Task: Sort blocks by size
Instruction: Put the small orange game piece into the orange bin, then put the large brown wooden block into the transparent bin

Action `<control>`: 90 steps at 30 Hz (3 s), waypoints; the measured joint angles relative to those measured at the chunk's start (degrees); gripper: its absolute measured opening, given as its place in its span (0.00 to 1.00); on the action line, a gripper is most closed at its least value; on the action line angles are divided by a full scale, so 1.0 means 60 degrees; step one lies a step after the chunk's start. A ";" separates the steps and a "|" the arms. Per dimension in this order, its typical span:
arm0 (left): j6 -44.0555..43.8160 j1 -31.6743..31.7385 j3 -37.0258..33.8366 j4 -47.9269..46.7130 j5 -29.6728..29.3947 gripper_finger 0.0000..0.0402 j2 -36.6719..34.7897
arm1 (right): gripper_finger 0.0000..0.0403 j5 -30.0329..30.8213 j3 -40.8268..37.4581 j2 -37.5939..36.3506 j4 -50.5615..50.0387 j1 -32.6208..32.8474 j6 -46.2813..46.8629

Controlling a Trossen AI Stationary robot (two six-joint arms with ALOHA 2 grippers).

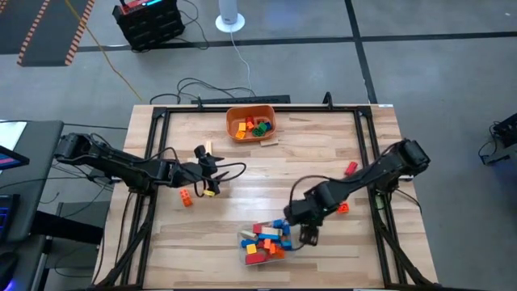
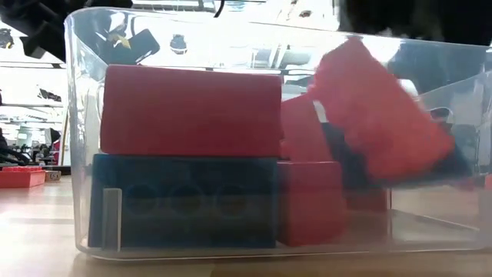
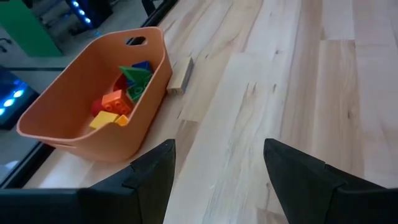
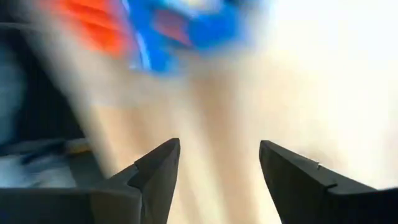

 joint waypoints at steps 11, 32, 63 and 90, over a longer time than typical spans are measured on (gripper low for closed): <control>-0.0029 0.0056 0.0000 0.0019 0.0076 0.59 0.0000 | 0.62 0.1732 -0.1168 -0.0041 -0.3456 0.0115 -0.0605; -0.0375 0.0056 0.0000 -0.0462 0.0080 0.59 0.0004 | 0.62 0.1120 -0.3490 -0.0033 -0.2897 0.0452 -0.2418; 0.0219 0.0308 0.0000 0.0335 -0.0011 0.59 0.0001 | 0.39 0.5274 -0.1790 -0.0030 0.4104 -0.4924 -0.8094; -0.3683 0.2179 0.0000 -0.3504 -0.1599 0.59 0.0004 | 0.94 0.2899 0.2560 0.2303 0.3887 -0.7914 -0.8486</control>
